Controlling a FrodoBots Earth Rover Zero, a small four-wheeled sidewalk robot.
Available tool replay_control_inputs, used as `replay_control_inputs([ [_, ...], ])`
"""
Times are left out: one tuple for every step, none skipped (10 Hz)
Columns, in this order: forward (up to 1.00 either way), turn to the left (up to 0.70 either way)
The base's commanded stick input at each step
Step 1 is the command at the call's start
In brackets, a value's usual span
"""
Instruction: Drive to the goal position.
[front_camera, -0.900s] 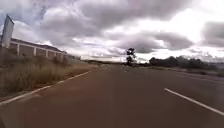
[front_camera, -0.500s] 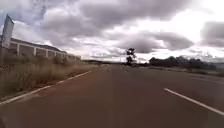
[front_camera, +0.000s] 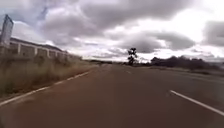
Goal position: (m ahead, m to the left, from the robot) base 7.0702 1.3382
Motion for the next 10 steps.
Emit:
replay_control_inputs([
  [0.7,0.0],
  [0.7,0.0],
  [0.7,0.0],
  [0.7,0.0],
  [0.7,0.0],
  [0.7,0.0],
  [0.7,0.0],
  [0.7,0.0],
  [0.7,0.0],
  [0.7,0.0],
])
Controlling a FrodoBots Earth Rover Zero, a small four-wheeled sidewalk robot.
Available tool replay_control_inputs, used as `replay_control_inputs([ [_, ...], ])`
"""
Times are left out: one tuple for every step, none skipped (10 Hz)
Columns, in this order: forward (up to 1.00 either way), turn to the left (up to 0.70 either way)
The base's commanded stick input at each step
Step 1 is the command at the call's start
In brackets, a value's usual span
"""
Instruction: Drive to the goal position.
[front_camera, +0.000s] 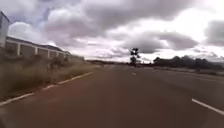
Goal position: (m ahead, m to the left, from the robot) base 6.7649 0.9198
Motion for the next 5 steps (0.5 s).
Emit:
replay_control_inputs([
  [0.7,0.0],
  [0.7,0.0],
  [0.7,0.0],
  [0.7,0.0],
  [0.7,0.01],
])
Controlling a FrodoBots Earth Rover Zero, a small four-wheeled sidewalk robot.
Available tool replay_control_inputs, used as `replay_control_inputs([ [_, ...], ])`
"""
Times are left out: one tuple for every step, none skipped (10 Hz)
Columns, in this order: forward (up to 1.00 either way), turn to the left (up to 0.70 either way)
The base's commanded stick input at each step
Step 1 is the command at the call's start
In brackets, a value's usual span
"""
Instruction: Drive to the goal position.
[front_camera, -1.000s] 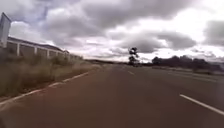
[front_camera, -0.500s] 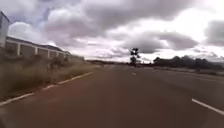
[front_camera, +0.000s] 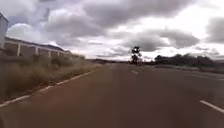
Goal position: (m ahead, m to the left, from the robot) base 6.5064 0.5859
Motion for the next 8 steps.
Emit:
replay_control_inputs([
  [0.7,0.01],
  [0.7,0.01],
  [0.7,0.01],
  [0.7,0.01],
  [0.7,0.01],
  [0.7,0.01],
  [0.0,0.0],
  [0.0,0.0],
])
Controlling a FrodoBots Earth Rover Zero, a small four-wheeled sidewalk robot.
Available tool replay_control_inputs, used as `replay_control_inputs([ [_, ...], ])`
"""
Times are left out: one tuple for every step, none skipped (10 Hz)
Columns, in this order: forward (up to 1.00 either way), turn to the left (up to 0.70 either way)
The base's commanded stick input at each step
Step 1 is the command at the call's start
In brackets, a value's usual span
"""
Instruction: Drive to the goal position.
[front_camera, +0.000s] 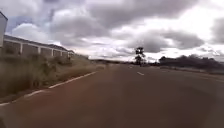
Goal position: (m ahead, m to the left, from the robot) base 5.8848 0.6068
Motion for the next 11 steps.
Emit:
replay_control_inputs([
  [0.01,0.0],
  [0.03,0.0],
  [0.0,0.0],
  [0.0,0.0],
  [0.0,0.0],
  [0.0,0.0],
  [0.0,0.0],
  [0.0,0.0],
  [0.0,0.0],
  [0.0,0.0],
  [0.0,0.0],
])
